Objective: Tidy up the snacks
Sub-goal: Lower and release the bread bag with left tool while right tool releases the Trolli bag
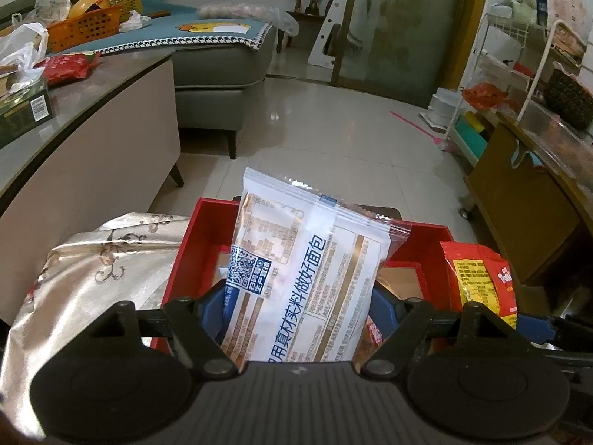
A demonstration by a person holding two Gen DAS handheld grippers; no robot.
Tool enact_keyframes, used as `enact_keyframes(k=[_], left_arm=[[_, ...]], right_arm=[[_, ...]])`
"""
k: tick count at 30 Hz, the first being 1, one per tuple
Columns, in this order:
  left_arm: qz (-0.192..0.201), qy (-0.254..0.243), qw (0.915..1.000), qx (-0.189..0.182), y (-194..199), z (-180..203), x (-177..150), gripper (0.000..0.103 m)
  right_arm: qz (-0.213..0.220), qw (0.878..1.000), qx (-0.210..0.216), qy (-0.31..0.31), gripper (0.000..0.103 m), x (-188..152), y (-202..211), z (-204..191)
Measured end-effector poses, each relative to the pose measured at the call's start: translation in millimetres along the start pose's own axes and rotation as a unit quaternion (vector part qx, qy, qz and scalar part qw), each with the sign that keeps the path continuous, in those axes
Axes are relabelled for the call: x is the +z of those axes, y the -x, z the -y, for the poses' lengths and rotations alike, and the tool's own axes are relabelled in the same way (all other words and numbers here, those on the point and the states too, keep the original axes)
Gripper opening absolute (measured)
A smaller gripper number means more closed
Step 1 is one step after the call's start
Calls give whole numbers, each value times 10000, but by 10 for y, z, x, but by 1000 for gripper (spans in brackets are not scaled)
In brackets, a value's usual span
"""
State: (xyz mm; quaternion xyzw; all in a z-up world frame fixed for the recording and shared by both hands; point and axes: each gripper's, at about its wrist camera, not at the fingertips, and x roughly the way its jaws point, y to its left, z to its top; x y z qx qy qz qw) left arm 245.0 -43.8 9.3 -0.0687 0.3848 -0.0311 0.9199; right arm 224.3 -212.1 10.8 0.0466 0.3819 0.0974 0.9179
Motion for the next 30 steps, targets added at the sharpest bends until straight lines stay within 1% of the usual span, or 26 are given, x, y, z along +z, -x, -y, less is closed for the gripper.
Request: enact_keyframes(k=[5,7,8,10,12,17,21,24,30], left_arm=[[-15,9,10000,17,-109,20,38,68],[-6,0,10000,23,-143,30,55,63],[14,-14,10000,18,-157,39,67,58],[31,-36,10000,-15,-189,55,97,58],[28,-115,9999,37,-241,73,98,58],[-216,-95,9996,125,-412,28,58,58],[-285,-138,9993,198,-460,36,28,58],[-313,-182,9992,193,-451,49,19,58],[-291,-241,9991,191,-340,42,-2,59]], right_arm=[[-19,10000,-22,-13,62,49,-118,40],[-41,10000,-36,14,62,66,-171,43],[-47,10000,-40,22,62,73,-200,46],[-67,10000,-33,36,62,90,-259,58],[-102,9999,-39,28,62,100,-335,79],[-269,9996,-18,-56,63,69,-562,125],[-415,9991,4,-53,64,26,-713,103],[-413,9991,-40,-27,71,29,-740,87],[-314,9994,-125,-56,73,71,-639,117]])
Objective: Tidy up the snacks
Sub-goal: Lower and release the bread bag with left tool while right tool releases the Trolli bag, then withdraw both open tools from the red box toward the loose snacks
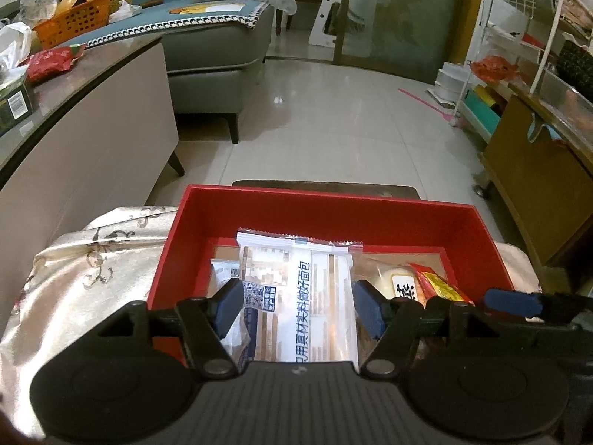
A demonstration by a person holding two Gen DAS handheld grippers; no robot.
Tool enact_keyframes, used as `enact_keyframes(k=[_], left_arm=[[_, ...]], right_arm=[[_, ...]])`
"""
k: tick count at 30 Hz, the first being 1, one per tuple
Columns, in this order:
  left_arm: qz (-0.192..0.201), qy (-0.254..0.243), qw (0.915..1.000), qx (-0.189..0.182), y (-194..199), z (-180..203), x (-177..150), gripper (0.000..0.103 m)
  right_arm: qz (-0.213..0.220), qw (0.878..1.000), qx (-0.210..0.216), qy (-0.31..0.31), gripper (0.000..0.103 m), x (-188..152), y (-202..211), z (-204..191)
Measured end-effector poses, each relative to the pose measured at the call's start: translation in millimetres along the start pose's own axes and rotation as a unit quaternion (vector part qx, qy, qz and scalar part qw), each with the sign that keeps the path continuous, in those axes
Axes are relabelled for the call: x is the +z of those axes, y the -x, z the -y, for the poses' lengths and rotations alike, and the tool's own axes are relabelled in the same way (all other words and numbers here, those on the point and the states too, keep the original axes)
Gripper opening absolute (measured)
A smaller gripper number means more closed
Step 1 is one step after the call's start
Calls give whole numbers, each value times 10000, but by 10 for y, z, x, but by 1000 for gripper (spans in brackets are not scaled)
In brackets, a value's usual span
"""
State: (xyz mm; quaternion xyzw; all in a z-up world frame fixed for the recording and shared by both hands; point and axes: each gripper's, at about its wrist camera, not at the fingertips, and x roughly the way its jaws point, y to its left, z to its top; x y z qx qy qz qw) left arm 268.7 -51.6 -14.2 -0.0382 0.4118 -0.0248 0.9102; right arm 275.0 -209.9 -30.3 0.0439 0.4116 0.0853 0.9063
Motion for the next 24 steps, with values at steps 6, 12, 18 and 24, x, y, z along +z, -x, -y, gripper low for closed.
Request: enact_keyframes(k=[6,12,18,24], left_arm=[[90,47,9999,-70,203,-36,-26,60],[176,66,9997,-122,414,-87,-73,64],[245,118,9995,-140,580,-158,-116,65],[194,82,9996,-193,690,-203,-238,65]], right_arm=[[104,9999,7,4,74,22,174,-38],[172,9998,22,4,76,-5,371,-118],[206,9998,48,-54,77,-96,529,-174],[203,9998,28,7,79,-232,690,-243]])
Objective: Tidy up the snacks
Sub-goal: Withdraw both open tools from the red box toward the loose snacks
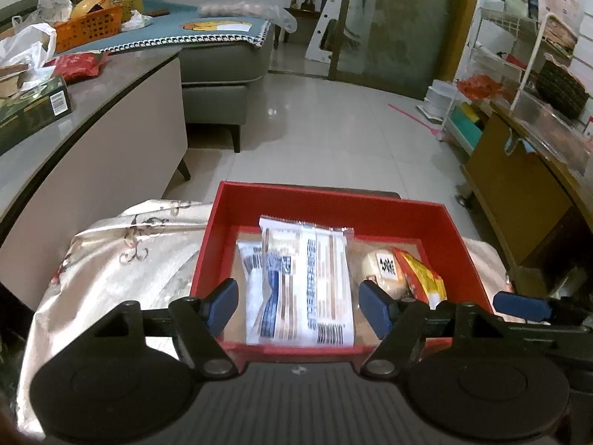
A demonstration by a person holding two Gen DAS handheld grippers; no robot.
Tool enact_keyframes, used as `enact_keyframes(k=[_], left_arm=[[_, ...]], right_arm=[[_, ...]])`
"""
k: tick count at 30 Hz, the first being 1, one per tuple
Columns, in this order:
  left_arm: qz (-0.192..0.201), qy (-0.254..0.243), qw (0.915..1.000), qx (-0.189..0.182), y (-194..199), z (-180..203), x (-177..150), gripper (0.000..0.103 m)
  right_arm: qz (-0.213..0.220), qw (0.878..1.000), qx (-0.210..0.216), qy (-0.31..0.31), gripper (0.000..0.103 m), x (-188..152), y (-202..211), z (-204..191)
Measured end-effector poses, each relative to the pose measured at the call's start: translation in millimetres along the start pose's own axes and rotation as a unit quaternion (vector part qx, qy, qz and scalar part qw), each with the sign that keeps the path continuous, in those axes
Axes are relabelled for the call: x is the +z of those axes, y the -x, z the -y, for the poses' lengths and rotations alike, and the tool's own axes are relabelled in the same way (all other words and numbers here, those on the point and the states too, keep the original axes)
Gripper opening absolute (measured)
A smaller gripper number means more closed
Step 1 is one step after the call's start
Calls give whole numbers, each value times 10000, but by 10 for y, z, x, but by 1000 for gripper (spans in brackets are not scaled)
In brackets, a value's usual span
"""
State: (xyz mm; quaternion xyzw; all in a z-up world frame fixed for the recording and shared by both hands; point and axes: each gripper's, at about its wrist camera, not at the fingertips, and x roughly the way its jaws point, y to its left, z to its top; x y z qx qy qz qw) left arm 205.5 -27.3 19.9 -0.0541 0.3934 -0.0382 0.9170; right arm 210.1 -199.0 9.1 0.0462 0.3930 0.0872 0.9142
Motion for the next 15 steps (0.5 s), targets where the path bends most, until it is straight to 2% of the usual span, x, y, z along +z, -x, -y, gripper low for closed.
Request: enact_keyframes(k=[5,15], left_arm=[[-48,-80,10000,13,75,-26,-93,65],[-403,113,9991,-3,158,-200,-324,65]], right_arm=[[-10,10000,24,32,80,-72,111,-20],[-227,9997,61,-27,80,-302,203,-29]])
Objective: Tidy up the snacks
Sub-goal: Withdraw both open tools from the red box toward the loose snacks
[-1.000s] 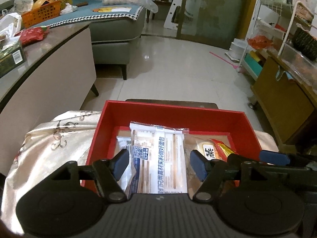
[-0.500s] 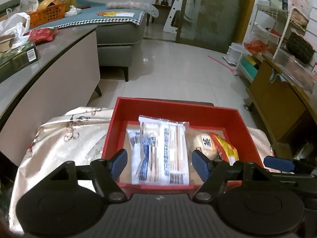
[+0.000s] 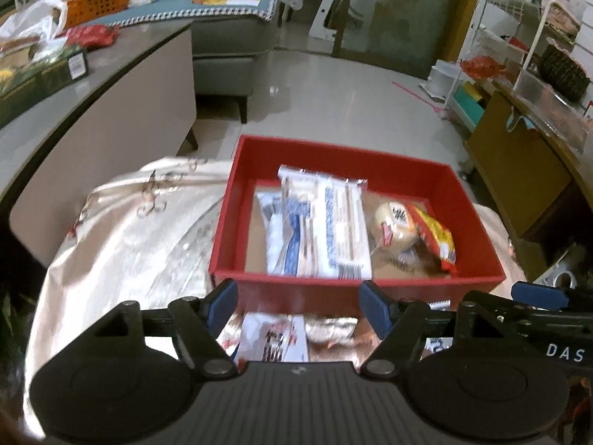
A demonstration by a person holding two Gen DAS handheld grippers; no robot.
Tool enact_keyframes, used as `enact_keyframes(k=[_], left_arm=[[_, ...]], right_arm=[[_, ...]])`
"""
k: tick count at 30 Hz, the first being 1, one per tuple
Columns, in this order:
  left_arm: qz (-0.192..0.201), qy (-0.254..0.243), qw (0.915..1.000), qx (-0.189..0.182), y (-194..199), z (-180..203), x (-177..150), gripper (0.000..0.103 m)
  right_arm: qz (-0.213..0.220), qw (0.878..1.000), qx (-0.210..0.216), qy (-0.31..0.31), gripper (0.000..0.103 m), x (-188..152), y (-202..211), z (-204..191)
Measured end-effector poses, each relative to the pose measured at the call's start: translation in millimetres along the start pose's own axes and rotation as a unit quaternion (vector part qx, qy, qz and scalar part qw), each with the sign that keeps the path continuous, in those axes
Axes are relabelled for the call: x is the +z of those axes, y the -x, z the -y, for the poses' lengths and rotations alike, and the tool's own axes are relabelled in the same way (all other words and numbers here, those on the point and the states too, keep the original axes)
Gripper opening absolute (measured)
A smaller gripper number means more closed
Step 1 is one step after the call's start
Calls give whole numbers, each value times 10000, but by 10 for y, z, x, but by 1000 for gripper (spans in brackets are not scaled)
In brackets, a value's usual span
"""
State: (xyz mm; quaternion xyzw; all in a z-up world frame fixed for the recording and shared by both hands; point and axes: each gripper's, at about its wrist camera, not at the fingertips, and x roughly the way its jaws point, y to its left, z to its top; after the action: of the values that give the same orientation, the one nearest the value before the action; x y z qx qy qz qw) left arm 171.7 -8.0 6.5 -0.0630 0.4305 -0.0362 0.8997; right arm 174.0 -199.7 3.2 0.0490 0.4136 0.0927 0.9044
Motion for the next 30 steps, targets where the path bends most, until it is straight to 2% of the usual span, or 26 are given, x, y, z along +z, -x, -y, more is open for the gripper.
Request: enact_keyframes(k=[17,24,30], left_arm=[[-647,34,9978,166,-45,-219,-480,65],[-743,223,9967,220,-137,-311,-487,65],[-936,636,9936,12,-374,-349,-380,65]], right_arm=[[-227,9994,189,162,83,-351,183,-160],[-293,9991,219,201,84,-436,219,-186],[-330,9991,220,159,85,-436,197,-128]])
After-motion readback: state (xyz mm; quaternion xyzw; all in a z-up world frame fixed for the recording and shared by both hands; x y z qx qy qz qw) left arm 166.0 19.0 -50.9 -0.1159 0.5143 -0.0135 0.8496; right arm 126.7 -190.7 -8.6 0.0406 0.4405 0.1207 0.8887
